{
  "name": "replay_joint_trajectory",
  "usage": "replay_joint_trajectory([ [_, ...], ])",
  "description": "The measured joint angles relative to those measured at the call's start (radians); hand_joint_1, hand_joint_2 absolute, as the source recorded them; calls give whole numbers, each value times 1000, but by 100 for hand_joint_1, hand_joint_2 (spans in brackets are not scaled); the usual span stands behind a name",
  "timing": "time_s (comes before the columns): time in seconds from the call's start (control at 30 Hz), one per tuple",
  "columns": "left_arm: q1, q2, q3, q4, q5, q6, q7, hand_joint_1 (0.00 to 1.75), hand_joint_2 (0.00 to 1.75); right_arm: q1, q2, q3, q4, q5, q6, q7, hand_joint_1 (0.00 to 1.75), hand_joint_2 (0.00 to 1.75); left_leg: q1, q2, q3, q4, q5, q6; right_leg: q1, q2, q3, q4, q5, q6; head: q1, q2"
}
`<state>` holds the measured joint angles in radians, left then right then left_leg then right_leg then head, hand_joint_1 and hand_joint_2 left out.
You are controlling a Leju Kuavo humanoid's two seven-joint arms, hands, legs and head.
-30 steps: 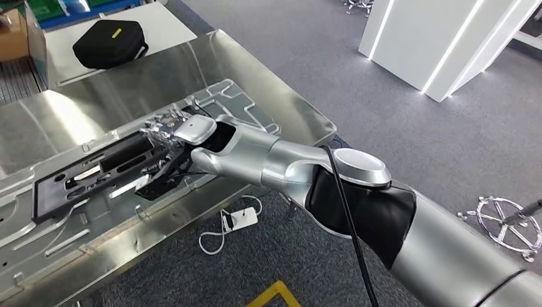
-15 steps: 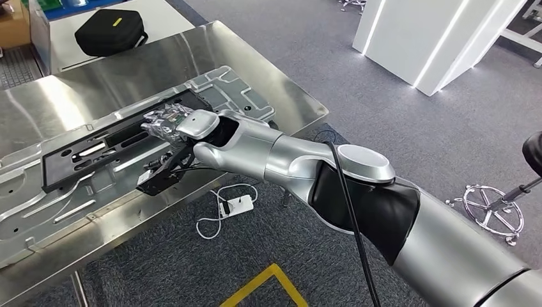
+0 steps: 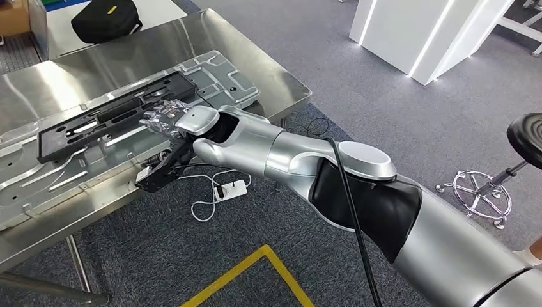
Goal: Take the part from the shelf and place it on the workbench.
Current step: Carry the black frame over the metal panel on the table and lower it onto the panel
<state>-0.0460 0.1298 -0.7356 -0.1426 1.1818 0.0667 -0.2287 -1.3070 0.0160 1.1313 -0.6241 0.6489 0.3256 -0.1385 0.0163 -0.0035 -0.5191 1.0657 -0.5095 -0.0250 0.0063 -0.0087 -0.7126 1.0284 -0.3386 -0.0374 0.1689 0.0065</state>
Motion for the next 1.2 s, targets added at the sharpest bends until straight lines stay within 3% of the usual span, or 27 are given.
replay_joint_trajectory([
  [0.07, -1, 2, -1, 0, 0, 1, 0, 0, 0, -2, -2, -1, -2, 0, 0, 0, 0, 0, -6, -2, 32, -60, -21, 12, 1, -2, -5, 1, 19, 11, 0, 0],
  [0.13, -2, 2, -3, 0, 0, 3, 1, 0, 0, -2, -5, 0, -3, -1, 0, 0, 0, 0, -3, 1, 17, -59, -1, 26, 0, 1, -13, 2, 22, 22, 0, 0],
  [0.17, -2, 2, -5, 1, 0, 4, 1, 0, 0, -2, -7, 0, -3, -2, 0, 1, 0, 0, -1, 4, 5, -60, 12, 36, -2, 3, -23, 20, -6, 27, 0, 0],
  [0.2, -3, 2, -8, 1, 0, 4, 2, 0, 0, -2, -9, 0, -2, -2, 0, 1, 0, 0, 2, 8, -8, -61, 27, 43, -4, 5, -38, 59, -54, 33, 0, 0],
  [0.27, -4, 2, -13, 1, 0, 5, 2, 0, 0, -3, -12, -1, -2, -4, -1, 1, 0, 0, 2, 12, -43, -60, 55, 51, -10, 7, -69, 187, -166, 41, 0, 0],
  [0.3, -4, 2, -15, 1, 0, 5, 3, 0, 0, -2, -14, -1, -2, -4, -1, 1, 0, 0, 1, 13, -62, -58, 69, 51, -12, 7, -77, 251, -194, 44, 0, 0],
  [0.33, -4, 2, -16, 1, 0, 5, 4, 0, 0, -1, -15, 0, -2, -5, -1, 1, 0, 0, 1, 13, -81, -56, 83, 49, -13, 7, -75, 296, -194, 45, 0, 0],
  [0.37, -4, 2, -17, 1, 0, 5, 4, 0, 0, 0, -16, 0, -2, -6, -1, 1, 0, 0, 1, 13, -100, -53, 96, 48, -13, 7, -59, 312, -174, 45, 0, 0],
  [0.43, -4, 2, -18, 1, 0, 5, 4, 0, 0, -1, -17, 0, -2, -9, -2, -1, 0, 0, 1, 12, -133, -48, 119, 42, -12, 8, 30, 238, -132, 38, 0, 0],
  [0.5, -4, 2, -19, 1, 1, 5, 4, 0, 0, -4, -18, -1, -4, -13, -3, -3, 0, 0, 0, 11, -152, -45, 138, 33, -6, 9, 148, 87, -155, 27, 0, 0],
  [0.53, -3, 2, -19, 1, 1, 5, 4, 0, 0, -6, -18, -1, -5, -14, -4, -4, 0, 0, 0, 10, -155, -47, 149, 27, -3, 9, 183, 33, -172, 23, 0, 0],
  [0.57, -3, 1, -19, 1, 1, 5, 5, 0, 0, -7, -19, -2, -5, -16, -4, -5, 0, 0, 0, 10, -158, -52, 160, 21, 1, 9, 198, 2, -182, 20, 0, 0],
  [0.63, -2, 1, -20, 2, 2, 6, 6, 0, 0, -6, -21, -2, -5, -18, -3, -7, 0, 0, 2, 10, -164, -60, 171, 9, 0, 6, 187, -13, -161, 11, 0, 0],
  [0.67, -1, 1, -21, 2, 3, 6, 7, 0, 0, -5, -21, -2, -6, -18, -3, -8, 0, 0, 3, 9, -173, -49, 151, 4, -3, 4, 178, -17, -148, 3, 0, 0],
  [0.7, 0, 1, -22, 2, 3, 6, 8, 0, 0, -3, -22, -2, -6, -18, -2, -10, 0, 0, 3, 9, -186, -19, 112, 0, -6, 2, 166, -22, -133, -4, 0, 0],
  [0.77, 0, 0, -23, 2, 4, 7, 8, 0, 0, -3, -22, -2, -6, -19, -2, -11, 0, 0, 6, 9, -217, 97, 3, -6, -4, 0, 135, -23, -106, -14, 0, 0],
  [0.8, 0, -1, -23, 2, 5, 8, 9, 0, 0, -2, -23, -2, -6, -19, -2, -11, 0, 0, 6, 9, -229, 164, -32, -9, -3, 0, 117, -22, -93, -16, 0, 0],
  [0.83, 0, -1, -23, 2, 5, 8, 9, 0, 0, -1, -24, -2, -6, -20, -2, -11, 0, 0, 6, 9, -232, 217, -43, -12, -1, 0, 99, -21, -79, -15, 0, 0],
  [0.9, -1, 0, -25, 2, 6, 8, 9, 0, 0, 2, -26, -2, -6, -21, -2, -11, 0, 0, 6, 9, -197, 238, -2, -13, 0, 1, 61, -15, -54, -12, 0, 0],
  [0.93, -2, 0, -25, 2, 7, 8, 9, 0, 0, 2, -27, -1, -6, -21, -2, -11, 0, 0, 6, 9, -154, 199, 24, -12, 0, 1, 43, -10, -43, -9, 0, 0],
  [0.97, -3, 0, -26, 2, 7, 8, 10, 0, 0, 1, -29, -1, -6, -21, -2, -11, 0, 0, 4, 9, -95, 134, 29, -10, 1, 1, 27, -4, -33, -5, 0, 0],
  [1.03, -7, 1, -27, 2, 8, 8, 10, 0, 0, -2, -32, -2, -8, -22, -3, -11, 0, 0, 0, 8, 5, -7, -4, 0, 2, -1, 8, 6, -16, 5, 0, 0],
  [1.07, -8, 1, -27, 2, 8, 8, 10, 0, 0, -3, -34, -2, -9, -23, -3, -11, 0, 0, -4, 8, 29, -47, -21, 6, 2, -3, 4, 6, -6, 11, 0, 0],
  [1.13, -8, 1, -30, 2, 9, 7, 10, 0, 0, -3, -37, -2, -9, -24, -2, -12, 0, 0, -4, 10, 23, -64, -12, 21, 0, -4, 1, 2, 10, 23, 0, 0],
  [1.17, -8, 1, -33, 2, 9, 7, 10, 0, 0, -2, -39, -2, -9, -25, -2, -12, 0, 0, -2, 12, 16, -66, 0, 28, -1, -1, -5, 8, -2, 29, 0, 0],
  [1.2, -8, 0, -35, 2, 10, 7, 10, 0, 0, -2, -41, -2, -9, -26, -1, -12, 0, 0, 0, 14, 5, -68, 14, 36, -2, 2, -16, 32, -36, 35, 0, 0],
])
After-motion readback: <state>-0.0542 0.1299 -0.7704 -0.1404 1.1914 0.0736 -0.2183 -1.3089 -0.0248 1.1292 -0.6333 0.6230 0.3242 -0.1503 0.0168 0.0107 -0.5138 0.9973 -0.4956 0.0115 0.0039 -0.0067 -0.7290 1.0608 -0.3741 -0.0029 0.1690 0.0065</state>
